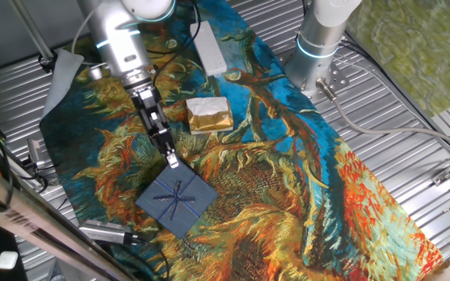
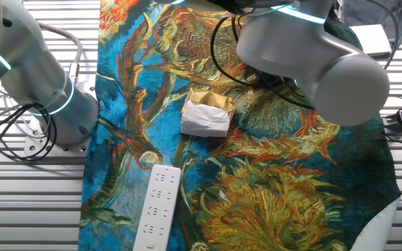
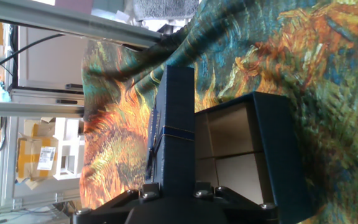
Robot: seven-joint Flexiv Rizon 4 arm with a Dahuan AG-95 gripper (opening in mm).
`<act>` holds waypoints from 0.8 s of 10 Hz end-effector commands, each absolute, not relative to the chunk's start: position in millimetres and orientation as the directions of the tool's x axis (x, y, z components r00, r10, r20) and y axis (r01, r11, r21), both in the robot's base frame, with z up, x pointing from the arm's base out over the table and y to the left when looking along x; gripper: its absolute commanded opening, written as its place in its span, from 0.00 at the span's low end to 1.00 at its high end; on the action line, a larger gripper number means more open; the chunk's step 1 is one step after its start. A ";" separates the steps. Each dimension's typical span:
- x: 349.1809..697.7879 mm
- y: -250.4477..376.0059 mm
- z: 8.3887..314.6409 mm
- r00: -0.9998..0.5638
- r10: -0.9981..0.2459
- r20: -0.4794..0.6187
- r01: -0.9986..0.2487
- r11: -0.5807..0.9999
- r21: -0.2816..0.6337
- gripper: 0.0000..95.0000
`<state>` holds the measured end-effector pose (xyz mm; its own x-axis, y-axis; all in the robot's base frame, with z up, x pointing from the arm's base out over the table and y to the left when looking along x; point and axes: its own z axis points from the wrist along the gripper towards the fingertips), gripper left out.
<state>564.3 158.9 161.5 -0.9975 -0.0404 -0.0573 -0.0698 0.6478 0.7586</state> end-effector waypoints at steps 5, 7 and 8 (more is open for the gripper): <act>561.4 153.2 162.1 -0.997 -0.048 -0.064 -0.080 0.640 0.764 0.00; 560.0 150.5 163.8 -0.996 -0.051 -0.066 -0.084 0.636 0.767 0.00; 559.4 149.6 164.4 -0.996 -0.052 -0.068 -0.086 0.636 0.767 0.00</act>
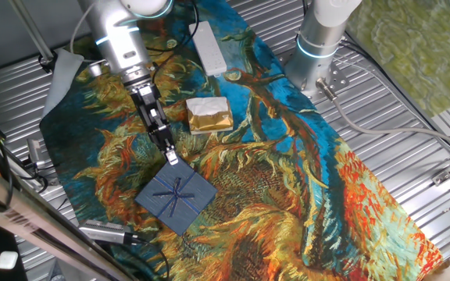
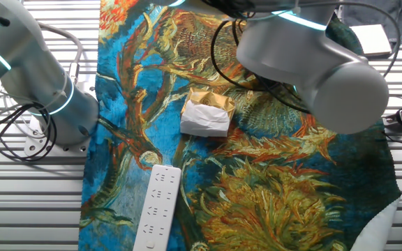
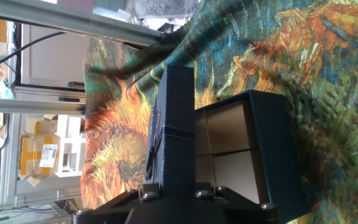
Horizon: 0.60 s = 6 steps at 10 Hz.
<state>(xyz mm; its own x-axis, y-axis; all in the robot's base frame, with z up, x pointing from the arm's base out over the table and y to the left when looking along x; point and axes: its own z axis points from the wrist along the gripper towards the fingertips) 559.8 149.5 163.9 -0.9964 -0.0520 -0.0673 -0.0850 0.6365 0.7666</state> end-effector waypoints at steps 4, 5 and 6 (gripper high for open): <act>554.7 141.3 169.5 -0.996 -0.065 -0.068 -0.093 0.633 0.768 0.00; 554.8 141.1 169.2 -0.995 -0.065 -0.069 -0.095 0.633 0.768 0.00; 554.9 140.9 168.8 -0.995 -0.064 -0.070 -0.095 0.631 0.770 0.00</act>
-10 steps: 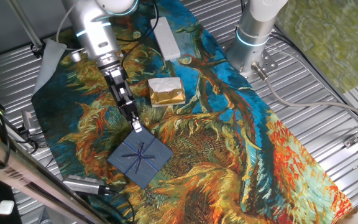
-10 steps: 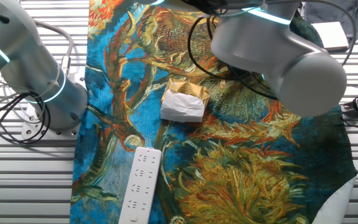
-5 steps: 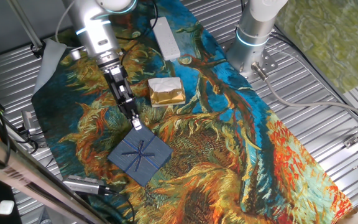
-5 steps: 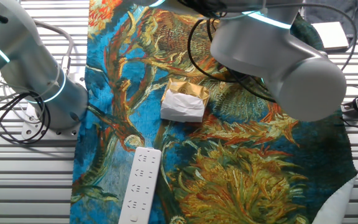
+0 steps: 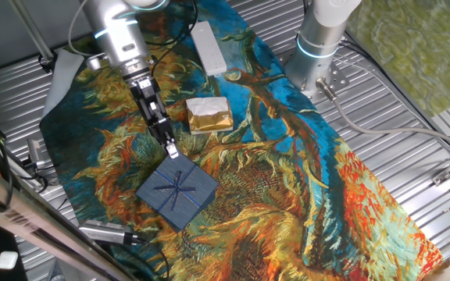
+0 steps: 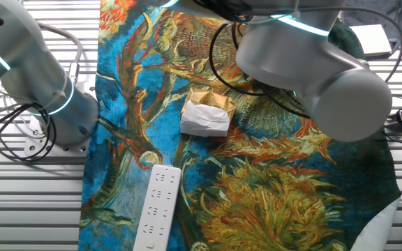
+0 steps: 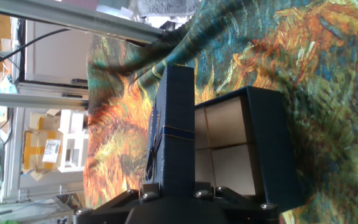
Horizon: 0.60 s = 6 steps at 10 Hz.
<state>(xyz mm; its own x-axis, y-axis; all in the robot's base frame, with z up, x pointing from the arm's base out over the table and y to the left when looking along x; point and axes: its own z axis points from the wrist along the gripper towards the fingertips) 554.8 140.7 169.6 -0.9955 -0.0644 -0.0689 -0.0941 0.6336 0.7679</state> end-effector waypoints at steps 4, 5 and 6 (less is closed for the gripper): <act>557.9 139.7 165.4 -0.995 -0.063 -0.075 -0.098 0.622 0.777 0.00; 557.9 139.3 164.8 -0.995 -0.064 -0.076 -0.099 0.623 0.776 0.00; 558.0 138.8 164.2 -0.995 -0.064 -0.079 -0.101 0.621 0.778 0.00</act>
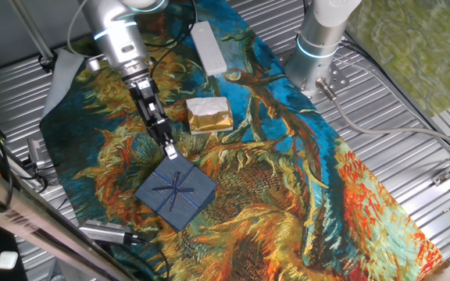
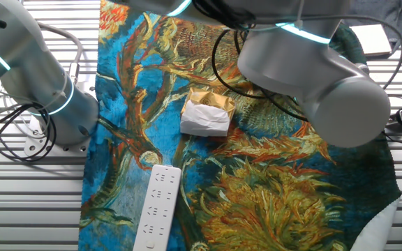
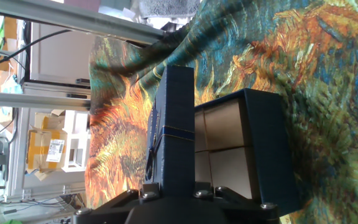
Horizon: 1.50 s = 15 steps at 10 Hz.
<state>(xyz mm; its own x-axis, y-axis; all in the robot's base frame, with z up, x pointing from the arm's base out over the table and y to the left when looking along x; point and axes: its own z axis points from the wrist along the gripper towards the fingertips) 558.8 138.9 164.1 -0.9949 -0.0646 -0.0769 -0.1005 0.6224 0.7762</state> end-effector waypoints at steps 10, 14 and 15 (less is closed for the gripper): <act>557.6 128.2 158.1 -0.993 -0.062 -0.098 -0.116 0.603 0.789 0.00; 562.1 128.3 159.7 -0.993 -0.065 -0.101 -0.119 0.600 0.791 0.00; 562.2 128.3 159.5 -0.992 -0.067 -0.103 -0.123 0.599 0.792 0.00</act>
<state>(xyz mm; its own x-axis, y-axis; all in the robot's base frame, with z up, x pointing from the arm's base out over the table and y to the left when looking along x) 562.6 128.3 159.4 -0.9926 -0.0669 -0.1014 -0.1212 0.5987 0.7918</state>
